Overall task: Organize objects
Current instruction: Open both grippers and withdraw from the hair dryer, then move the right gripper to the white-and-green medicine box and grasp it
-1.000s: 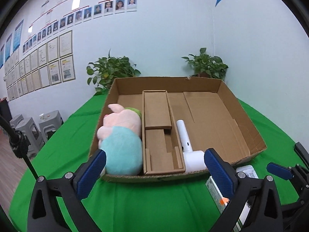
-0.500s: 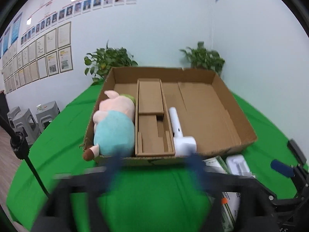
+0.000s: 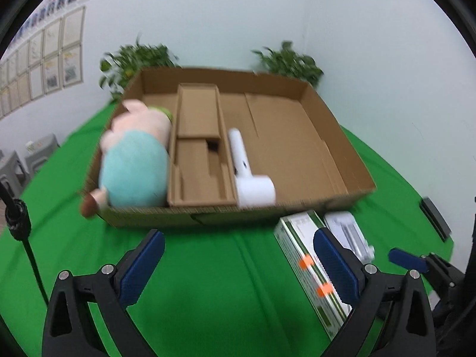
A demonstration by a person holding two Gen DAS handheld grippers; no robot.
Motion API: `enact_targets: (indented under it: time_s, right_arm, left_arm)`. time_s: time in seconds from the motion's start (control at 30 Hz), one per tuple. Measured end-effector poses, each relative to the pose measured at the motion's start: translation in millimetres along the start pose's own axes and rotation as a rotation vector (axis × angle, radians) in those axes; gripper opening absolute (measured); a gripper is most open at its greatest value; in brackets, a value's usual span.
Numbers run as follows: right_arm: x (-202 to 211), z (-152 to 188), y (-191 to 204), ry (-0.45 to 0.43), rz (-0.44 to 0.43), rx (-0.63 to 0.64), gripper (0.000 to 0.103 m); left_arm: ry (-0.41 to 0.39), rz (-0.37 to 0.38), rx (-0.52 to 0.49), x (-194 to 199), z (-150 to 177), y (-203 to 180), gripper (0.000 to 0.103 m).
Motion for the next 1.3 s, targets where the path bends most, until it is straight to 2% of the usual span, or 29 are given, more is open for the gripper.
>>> enact_targets:
  time_s: [0.13,0.3,0.43,0.53,0.73,0.83,0.9,1.07,1.17,1.3]
  right_arm:
    - [-11,29,16,0.088,0.008,0.076,0.091]
    - [-23,44,5,0.159,0.04,0.016,0.091]
    - [-28,47,3,0.183,0.038,0.014,0.09]
    - [-28,43,7,0.171,0.033,0.027,0.09]
    - [-17,29,10,0.097,0.064,0.047,0.091]
    - [-9,21,8,0.046,0.08,0.032,0.096]
    - [-2,15,8,-0.001,0.07,0.02,0.103]
    - [6,7,10,-0.032,0.086,0.04,0.103]
    - [8,6,10,-0.04,0.086,0.044,0.103]
    - [4,11,10,-0.007,0.058,0.037,0.103]
  left_arm:
    - [0.049,0.023,-0.003,-14,18,0,0.101]
    - [0.104,0.046,0.011,-29,32,-2,0.101]
    - [0.129,0.051,0.022,-34,36,2,0.101]
    - [0.108,0.017,0.023,-32,36,10,0.101]
    - [-0.003,-0.107,-0.022,-9,25,29,0.101]
    - [-0.025,-0.15,-0.039,-3,22,32,0.101]
    - [-0.039,-0.159,-0.039,1,22,33,0.101]
    - [-0.072,-0.167,-0.032,10,19,30,0.101]
    - [-0.082,-0.161,-0.03,15,18,28,0.101]
    - [-0.082,-0.147,-0.024,17,17,25,0.101]
Point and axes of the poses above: each gripper's, at about its wrist camera, not at the fingertips, and x roughly against the way its jaws point, y to its left, z to its underside, the point moved 7 cm from there along -x, roughly the way its jaws point, and after that the axes turned 11 degrees about x, right-handed, at the moved point
